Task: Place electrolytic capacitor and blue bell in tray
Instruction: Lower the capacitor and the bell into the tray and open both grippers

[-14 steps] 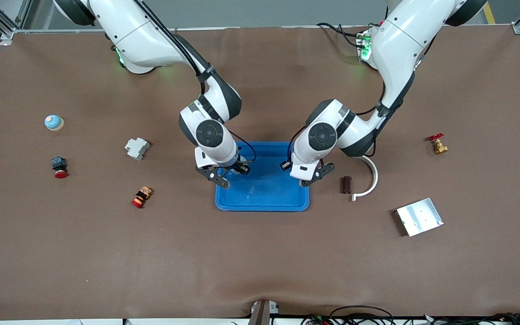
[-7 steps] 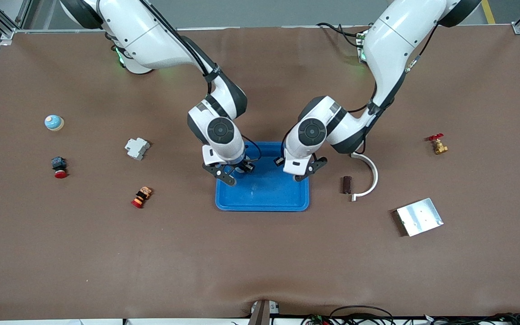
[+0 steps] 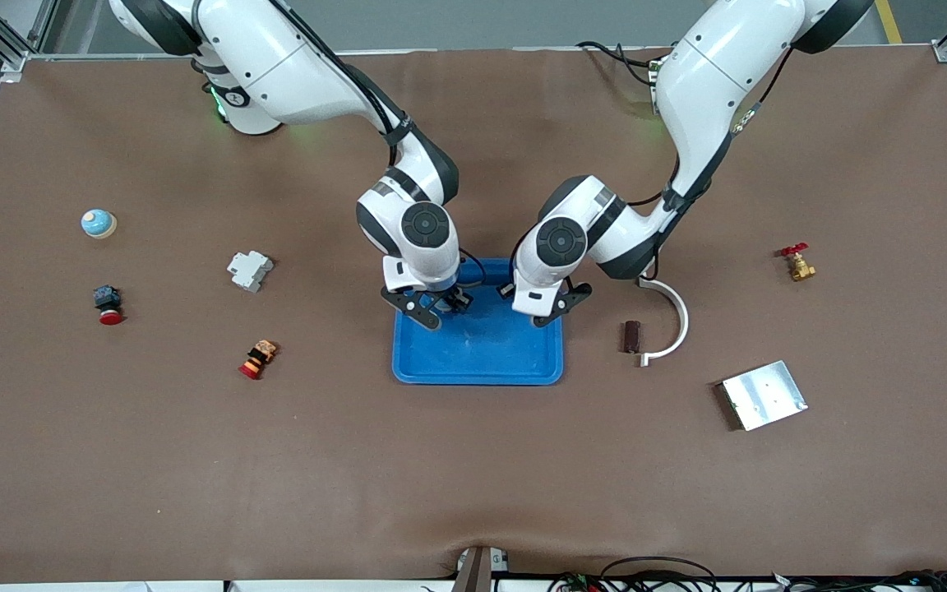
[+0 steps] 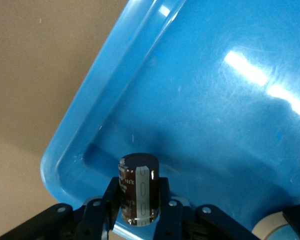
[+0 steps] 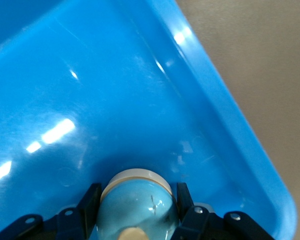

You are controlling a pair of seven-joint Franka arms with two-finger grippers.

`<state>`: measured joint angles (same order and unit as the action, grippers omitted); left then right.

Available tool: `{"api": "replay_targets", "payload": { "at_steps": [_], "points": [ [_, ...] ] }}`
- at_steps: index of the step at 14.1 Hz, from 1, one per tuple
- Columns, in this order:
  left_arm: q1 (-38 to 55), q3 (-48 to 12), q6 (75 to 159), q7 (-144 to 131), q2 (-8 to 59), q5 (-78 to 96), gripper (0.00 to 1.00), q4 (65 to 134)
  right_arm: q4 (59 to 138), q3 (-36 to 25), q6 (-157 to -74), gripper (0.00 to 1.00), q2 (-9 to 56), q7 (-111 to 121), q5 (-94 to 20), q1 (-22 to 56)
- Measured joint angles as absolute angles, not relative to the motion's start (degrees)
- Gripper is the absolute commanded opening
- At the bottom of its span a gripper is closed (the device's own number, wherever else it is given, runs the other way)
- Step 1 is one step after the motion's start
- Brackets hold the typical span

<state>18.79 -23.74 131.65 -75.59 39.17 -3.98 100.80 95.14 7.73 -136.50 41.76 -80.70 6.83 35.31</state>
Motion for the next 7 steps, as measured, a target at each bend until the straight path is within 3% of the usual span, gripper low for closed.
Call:
{"api": "replay_targets", "payload": {
  "at_steps": [1,2,3,7],
  "points": [
    [18.8,-23.7,131.7,-75.7,39.2,-4.0,1.0,100.6,95.1,7.7,-136.9,0.21,41.9,-80.9,6.8,35.3],
    [18.8,-23.7,131.7,-75.8,39.1,-4.0,1.0,100.4,95.1,7.7,-137.1,0.91,42.1,-81.0,6.8,35.3],
    [18.8,-23.7,131.6,-76.0,39.1,-4.0,1.0,100.2,95.1,7.7,-137.2,1.0,42.2,-81.1,6.8,35.3],
    [18.4,-23.6,125.2,-76.7,37.6,-5.4,1.0,98.8,95.0,7.7,-137.3,1.0,42.3,-81.3,6.9,35.3]
  ]
}}
